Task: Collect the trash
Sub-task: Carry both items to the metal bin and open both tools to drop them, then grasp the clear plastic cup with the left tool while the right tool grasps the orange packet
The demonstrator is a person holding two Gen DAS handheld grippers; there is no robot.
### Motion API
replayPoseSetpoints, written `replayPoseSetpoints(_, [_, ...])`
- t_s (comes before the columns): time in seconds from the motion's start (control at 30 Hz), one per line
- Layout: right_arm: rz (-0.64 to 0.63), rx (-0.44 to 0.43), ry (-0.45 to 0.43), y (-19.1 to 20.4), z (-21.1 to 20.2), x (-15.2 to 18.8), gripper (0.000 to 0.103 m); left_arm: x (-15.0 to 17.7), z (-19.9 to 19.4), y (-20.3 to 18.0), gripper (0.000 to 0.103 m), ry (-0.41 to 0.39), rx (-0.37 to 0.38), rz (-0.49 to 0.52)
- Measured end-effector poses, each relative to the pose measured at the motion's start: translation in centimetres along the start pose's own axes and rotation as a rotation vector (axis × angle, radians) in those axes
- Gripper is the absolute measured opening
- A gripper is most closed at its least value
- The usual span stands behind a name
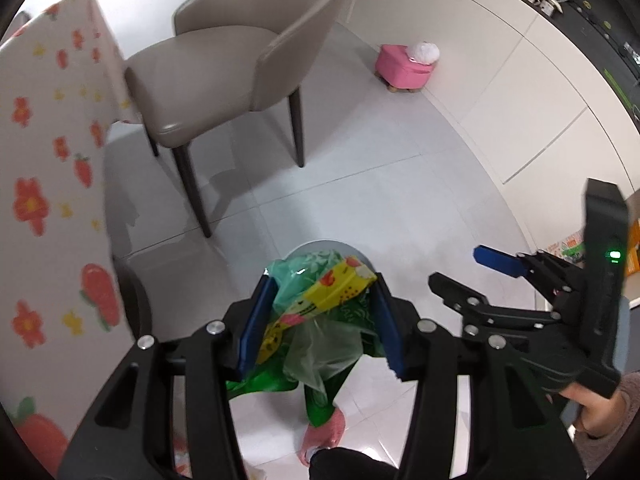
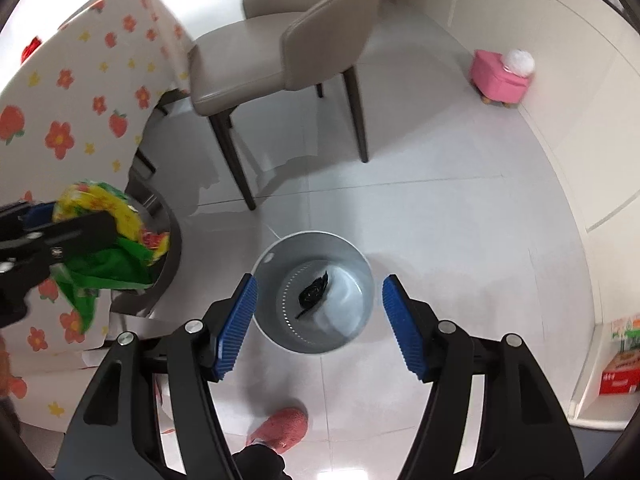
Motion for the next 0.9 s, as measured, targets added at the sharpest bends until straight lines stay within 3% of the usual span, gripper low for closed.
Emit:
replayPoseSetpoints(0.17, [0.047,0.038,0.021,-2.6,-0.1,1.0,0.063,-0.5,3.8,-1.6,0.056,0.019,0.033,0.022])
replayPoseSetpoints(0.3, [0.058,0.064,0.03,-3.8,-0.1,1.4,0.063,-0.9,5.5,-2.2,0.073,0.031,0.046,0.004])
replayPoseSetpoints(0.5, [0.082,0.086,0.022,-5.0,-1.5,0.9,0.063,-1.5,4.2,-3.1,0.073,0.029,0.045,0.011])
replayPoseSetpoints(0.73, [0.047,0.071,-0.031,-2.8,-6.2,-1.8,0.063,-3.0,-3.7,-2.3,0.073,-0.019,0.008,0.021])
replayPoseSetpoints(0.9, [-0.038,0.008,-0.103,2.8,-11.7,-5.5,0.063,-3.7,-12.8,1.0,0.073,-0.088,-0.049,-0.025])
Point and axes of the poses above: each gripper's, at about its wrist camera, not at the fingertips, and z roughly the way its jaws point, y to its left, x to its underside, the point moved 3 cm from there along z, roughly the way its jaws point, and after that the axes turned 9 degrees about x, right-handed, at the moved point
